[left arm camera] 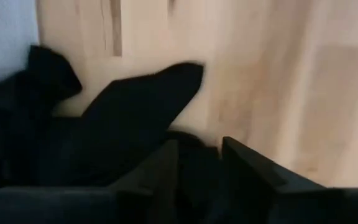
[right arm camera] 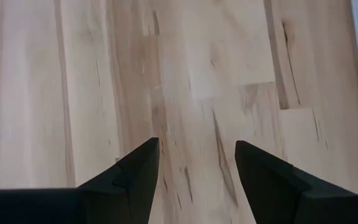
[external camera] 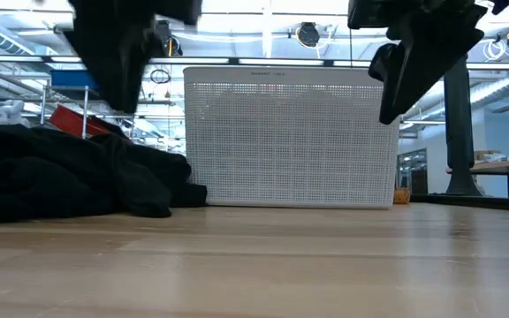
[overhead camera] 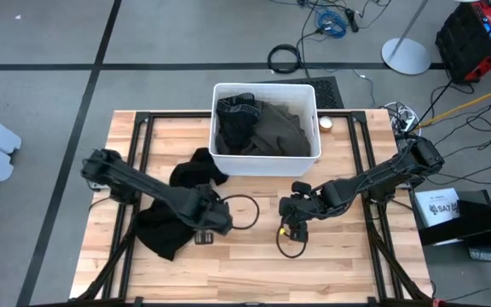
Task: Sort clothes
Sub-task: Put the black shirt into the white bin
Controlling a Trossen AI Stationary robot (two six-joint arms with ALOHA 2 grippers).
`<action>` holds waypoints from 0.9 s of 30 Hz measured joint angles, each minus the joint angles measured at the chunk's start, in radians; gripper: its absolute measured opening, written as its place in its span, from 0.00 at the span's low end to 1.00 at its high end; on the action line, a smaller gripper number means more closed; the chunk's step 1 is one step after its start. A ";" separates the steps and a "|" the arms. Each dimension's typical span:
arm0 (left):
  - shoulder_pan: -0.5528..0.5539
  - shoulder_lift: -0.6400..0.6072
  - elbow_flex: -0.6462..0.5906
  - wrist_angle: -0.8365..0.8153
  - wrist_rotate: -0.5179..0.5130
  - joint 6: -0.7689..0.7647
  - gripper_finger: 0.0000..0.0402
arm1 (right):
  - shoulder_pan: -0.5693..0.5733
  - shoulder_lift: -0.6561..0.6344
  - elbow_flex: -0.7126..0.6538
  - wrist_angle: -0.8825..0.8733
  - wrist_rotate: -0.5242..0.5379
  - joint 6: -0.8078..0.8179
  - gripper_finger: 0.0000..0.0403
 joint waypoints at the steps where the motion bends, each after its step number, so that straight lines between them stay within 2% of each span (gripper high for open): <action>1: 0.006 0.027 -0.005 0.000 -0.001 0.014 0.37 | 0.001 0.000 0.000 0.002 0.003 0.000 0.50; 8: 0.013 0.219 -0.006 0.051 -0.019 0.295 0.55 | 0.001 0.000 0.000 0.022 0.005 0.013 0.50; 12: 0.023 0.313 -0.005 0.045 -0.144 0.354 0.59 | 0.009 0.000 0.000 0.022 0.005 0.025 0.50; 15: 0.038 0.345 0.002 0.033 -0.151 0.370 0.59 | 0.020 0.000 0.000 0.022 0.005 0.042 0.50; 23: 0.137 0.358 0.003 0.025 0.014 0.500 0.58 | 0.053 0.000 0.000 0.037 0.005 0.047 0.50; 27: 0.214 0.358 0.003 0.019 0.153 0.518 0.49 | 0.064 0.000 0.000 0.038 0.005 0.077 0.50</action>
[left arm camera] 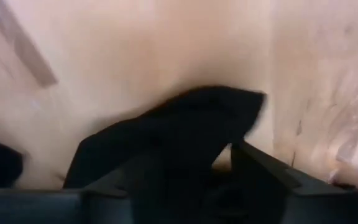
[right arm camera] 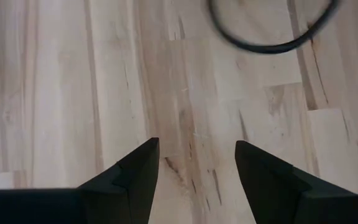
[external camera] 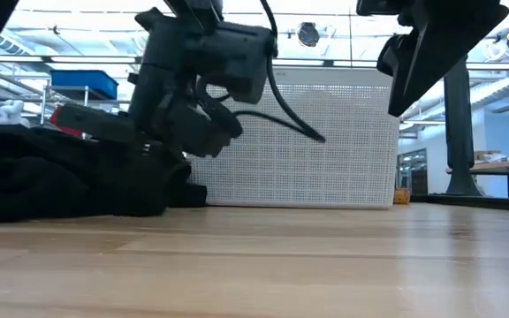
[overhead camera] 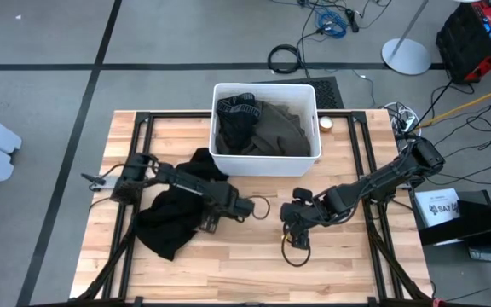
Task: Sort clothes
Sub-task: Put the black shirt into the white bin
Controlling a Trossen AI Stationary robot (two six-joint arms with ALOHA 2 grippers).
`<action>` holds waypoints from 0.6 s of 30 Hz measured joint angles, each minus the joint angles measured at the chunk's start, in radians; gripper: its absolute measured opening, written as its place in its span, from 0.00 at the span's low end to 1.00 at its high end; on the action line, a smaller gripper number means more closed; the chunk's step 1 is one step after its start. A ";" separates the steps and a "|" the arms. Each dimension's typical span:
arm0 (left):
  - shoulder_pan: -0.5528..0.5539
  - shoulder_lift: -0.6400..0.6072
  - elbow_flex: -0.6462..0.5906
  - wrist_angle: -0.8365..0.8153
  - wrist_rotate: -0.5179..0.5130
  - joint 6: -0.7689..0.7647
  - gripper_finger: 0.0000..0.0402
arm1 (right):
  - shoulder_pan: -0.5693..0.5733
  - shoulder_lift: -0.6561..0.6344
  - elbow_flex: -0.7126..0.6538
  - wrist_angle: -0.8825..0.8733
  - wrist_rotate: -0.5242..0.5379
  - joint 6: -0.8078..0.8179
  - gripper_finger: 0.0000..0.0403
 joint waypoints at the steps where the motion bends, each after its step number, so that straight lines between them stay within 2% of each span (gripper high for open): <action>1: 0.014 0.001 -0.001 -0.006 0.010 -0.005 0.45 | 0.005 0.000 0.000 0.000 0.000 0.007 0.50; 3: 0.036 0.002 -0.002 -0.023 0.011 -0.026 0.33 | 0.013 0.000 0.000 0.000 0.001 0.014 0.50; 6: 0.056 0.003 0.009 -0.062 0.010 -0.052 0.10 | 0.027 0.000 0.000 -0.001 0.000 0.015 0.50; 7: 0.061 0.004 0.018 -0.076 0.010 -0.065 0.05 | 0.032 0.000 0.000 -0.001 0.000 0.017 0.50; 11: 0.064 0.004 0.064 -0.120 0.001 -0.090 0.03 | 0.051 0.000 0.000 -0.001 0.000 0.021 0.50; 18: 0.012 -0.067 0.263 -0.210 0.041 -0.137 0.01 | 0.063 0.000 0.000 -0.001 0.000 0.043 0.50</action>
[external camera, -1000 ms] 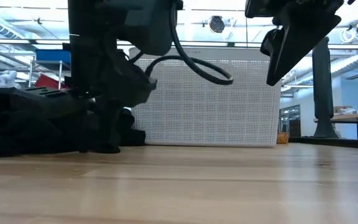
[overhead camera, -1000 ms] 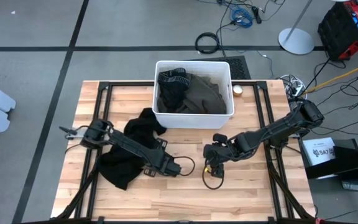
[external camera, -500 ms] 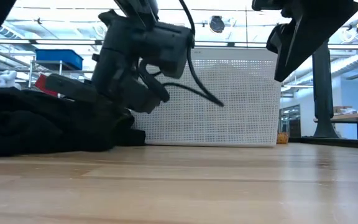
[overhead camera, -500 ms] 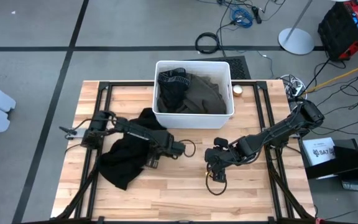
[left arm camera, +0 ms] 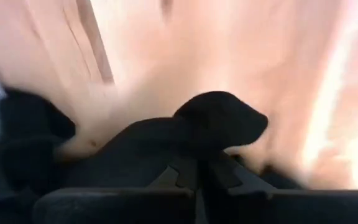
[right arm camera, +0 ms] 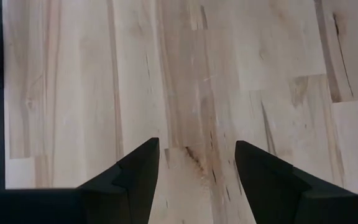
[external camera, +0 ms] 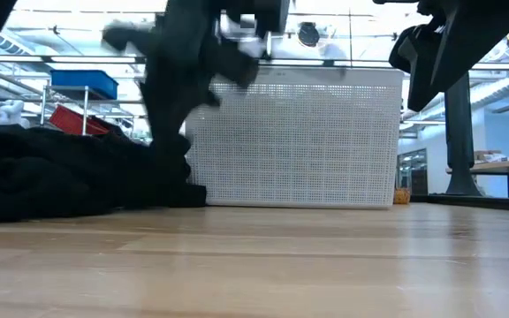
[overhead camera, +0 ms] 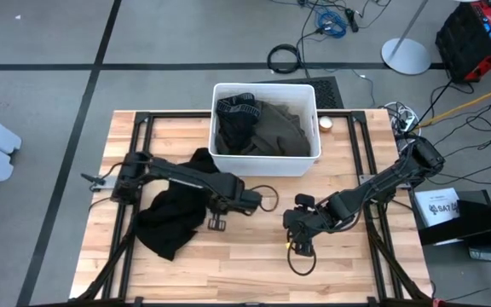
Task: Sort clothes
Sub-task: Put the black shirt into the white bin
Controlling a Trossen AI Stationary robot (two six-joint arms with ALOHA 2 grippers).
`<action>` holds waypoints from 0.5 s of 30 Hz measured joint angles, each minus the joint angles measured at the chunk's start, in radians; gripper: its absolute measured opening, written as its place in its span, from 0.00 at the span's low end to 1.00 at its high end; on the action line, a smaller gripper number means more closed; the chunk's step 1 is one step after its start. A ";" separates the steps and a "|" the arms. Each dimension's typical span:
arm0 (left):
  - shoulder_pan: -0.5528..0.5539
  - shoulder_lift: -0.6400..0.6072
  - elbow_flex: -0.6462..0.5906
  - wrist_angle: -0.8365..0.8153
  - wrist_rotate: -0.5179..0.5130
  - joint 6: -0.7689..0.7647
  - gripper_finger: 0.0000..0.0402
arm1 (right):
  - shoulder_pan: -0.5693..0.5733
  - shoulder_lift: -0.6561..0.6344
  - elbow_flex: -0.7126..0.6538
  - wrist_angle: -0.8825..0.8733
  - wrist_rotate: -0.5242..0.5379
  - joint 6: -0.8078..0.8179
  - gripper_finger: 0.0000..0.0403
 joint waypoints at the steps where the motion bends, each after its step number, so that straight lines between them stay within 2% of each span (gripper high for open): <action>1: -0.013 -0.020 0.029 -0.003 -0.002 -0.013 0.01 | -0.001 0.000 0.000 -0.001 0.000 0.000 0.50; 8: -0.111 -0.162 0.277 0.062 -0.017 -0.161 0.01 | -0.001 0.000 -0.001 0.000 0.004 0.000 0.50; 15: -0.238 -0.315 0.428 0.260 -0.170 -0.208 0.01 | -0.001 0.000 -0.001 0.000 0.042 0.000 0.50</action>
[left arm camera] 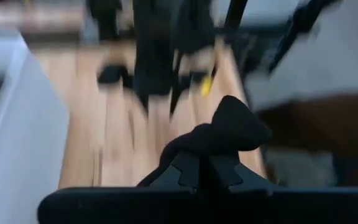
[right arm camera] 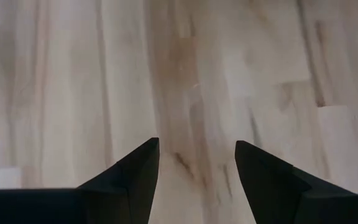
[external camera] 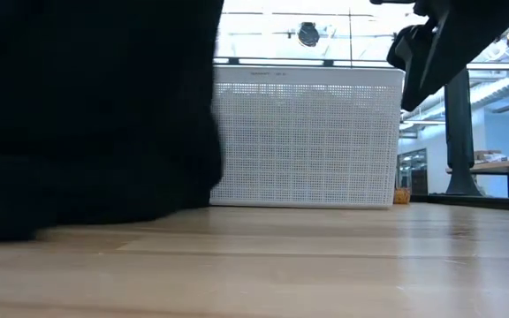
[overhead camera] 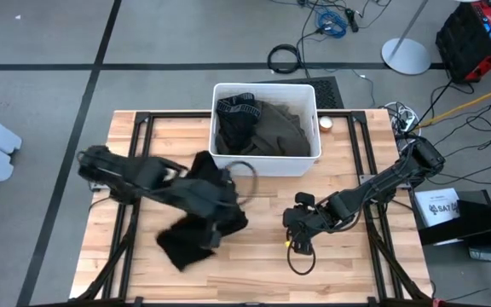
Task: Sort clothes
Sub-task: Put the black shirt into the white bin
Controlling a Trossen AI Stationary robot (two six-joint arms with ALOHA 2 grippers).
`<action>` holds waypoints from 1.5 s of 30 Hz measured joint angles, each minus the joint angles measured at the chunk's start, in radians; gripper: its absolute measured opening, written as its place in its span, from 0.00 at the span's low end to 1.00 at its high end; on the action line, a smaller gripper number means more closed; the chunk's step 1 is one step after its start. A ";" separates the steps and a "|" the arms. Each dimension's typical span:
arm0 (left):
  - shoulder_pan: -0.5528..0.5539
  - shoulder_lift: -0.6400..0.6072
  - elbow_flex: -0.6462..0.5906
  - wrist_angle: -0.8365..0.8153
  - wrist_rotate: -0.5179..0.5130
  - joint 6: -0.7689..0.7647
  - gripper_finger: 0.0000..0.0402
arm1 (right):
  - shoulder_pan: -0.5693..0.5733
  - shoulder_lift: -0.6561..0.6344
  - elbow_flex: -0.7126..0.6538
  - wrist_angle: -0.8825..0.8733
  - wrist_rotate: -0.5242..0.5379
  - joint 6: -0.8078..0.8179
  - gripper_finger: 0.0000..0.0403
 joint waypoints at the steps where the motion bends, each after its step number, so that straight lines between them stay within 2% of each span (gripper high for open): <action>1: -0.018 -0.019 0.010 0.027 -0.023 0.000 0.01 | 0.000 0.000 0.000 0.001 0.014 0.000 0.50; 6: -0.084 -0.103 0.020 0.140 -0.069 -0.019 0.01 | 0.000 0.000 0.000 0.084 0.121 -0.110 0.50; 10: -0.124 -0.127 0.020 0.144 -0.113 -0.053 0.01 | 0.000 0.004 0.000 0.263 0.222 -0.255 0.50; 13: -0.149 -0.125 0.020 0.134 -0.182 -0.052 0.01 | -0.001 0.020 0.000 0.423 0.164 -0.335 0.50; 18: -0.153 -0.124 0.020 0.130 -0.234 -0.052 0.01 | 0.000 0.078 0.002 0.575 -0.148 -0.399 0.50; 20: -0.152 -0.122 0.020 0.126 -0.244 -0.052 0.01 | 0.001 0.114 0.002 0.576 -0.208 -0.415 0.50; 27: -0.151 -0.122 0.020 0.059 -0.261 -0.053 0.01 | -0.030 0.317 0.002 0.693 -0.207 -0.450 0.50; 32: -0.151 -0.122 0.020 0.043 -0.261 -0.053 0.01 | -0.059 0.411 0.002 0.787 -0.204 -0.480 0.50; 37: -0.151 -0.122 0.020 0.039 -0.261 -0.052 0.01 | -0.069 0.462 0.002 0.871 -0.126 -0.521 0.50; 45: -0.151 -0.122 0.020 0.039 -0.261 -0.052 0.01 | -0.068 0.476 0.002 0.873 -0.126 -0.525 0.48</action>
